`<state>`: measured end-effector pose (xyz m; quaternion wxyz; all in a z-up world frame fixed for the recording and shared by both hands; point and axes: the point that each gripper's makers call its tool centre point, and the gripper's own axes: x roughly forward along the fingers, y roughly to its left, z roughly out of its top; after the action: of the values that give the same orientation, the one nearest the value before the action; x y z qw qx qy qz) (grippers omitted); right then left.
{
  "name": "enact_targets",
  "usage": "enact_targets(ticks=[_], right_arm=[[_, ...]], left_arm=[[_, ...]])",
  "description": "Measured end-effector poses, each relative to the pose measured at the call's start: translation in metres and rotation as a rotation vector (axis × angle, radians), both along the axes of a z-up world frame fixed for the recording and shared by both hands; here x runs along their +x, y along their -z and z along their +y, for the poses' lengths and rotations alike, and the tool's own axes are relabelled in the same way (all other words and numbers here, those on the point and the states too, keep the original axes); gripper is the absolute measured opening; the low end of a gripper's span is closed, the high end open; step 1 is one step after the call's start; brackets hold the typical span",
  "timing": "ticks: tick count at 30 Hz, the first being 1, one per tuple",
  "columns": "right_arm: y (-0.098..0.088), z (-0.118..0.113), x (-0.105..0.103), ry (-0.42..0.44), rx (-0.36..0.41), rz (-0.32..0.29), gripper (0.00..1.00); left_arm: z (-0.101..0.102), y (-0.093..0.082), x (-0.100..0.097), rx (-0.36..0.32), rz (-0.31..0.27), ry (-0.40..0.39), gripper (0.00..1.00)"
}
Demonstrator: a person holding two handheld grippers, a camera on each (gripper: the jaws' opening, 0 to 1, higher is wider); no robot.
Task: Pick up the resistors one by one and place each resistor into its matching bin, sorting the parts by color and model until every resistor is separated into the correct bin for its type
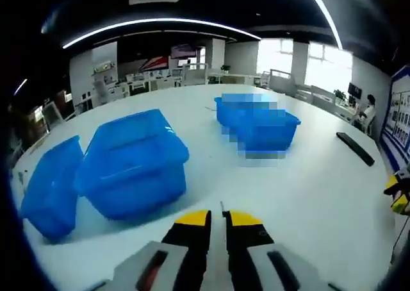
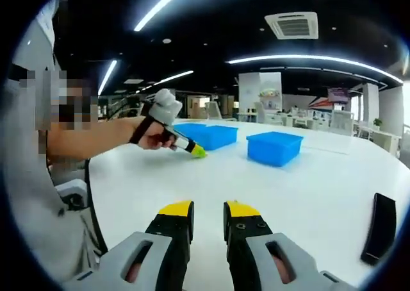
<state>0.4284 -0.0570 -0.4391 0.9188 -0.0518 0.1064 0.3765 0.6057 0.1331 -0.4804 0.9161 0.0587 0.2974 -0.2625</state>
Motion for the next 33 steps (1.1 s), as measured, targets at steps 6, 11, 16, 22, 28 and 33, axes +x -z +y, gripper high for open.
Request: enact_targets(ticks=[6,11,16,22,28,33], right_arm=[[0.004,-0.004,0.003,0.002,0.011,0.006,0.21],[0.003,-0.006,0.005,0.004,0.017,0.003,0.21],[0.004,-0.01,0.006,0.007,0.019,0.002,0.21],[0.009,-0.011,0.005,0.016,0.016,0.017,0.21],[0.004,-0.012,0.002,0.022,0.013,0.003,0.21],[0.002,-0.013,-0.004,0.031,0.018,0.001,0.21]], left_arm=[[-0.006,0.0,0.001,-0.015,-0.006,0.025,0.06],[-0.006,0.0,0.001,-0.007,-0.01,0.033,0.06],[-0.017,-0.011,-0.003,-0.089,-0.05,0.088,0.05],[-0.054,-0.051,-0.005,-0.364,-0.141,0.217,0.04],[-0.081,-0.081,0.009,-0.342,-0.205,0.291,0.04],[-0.101,-0.085,0.003,-0.093,-0.191,0.55,0.05]])
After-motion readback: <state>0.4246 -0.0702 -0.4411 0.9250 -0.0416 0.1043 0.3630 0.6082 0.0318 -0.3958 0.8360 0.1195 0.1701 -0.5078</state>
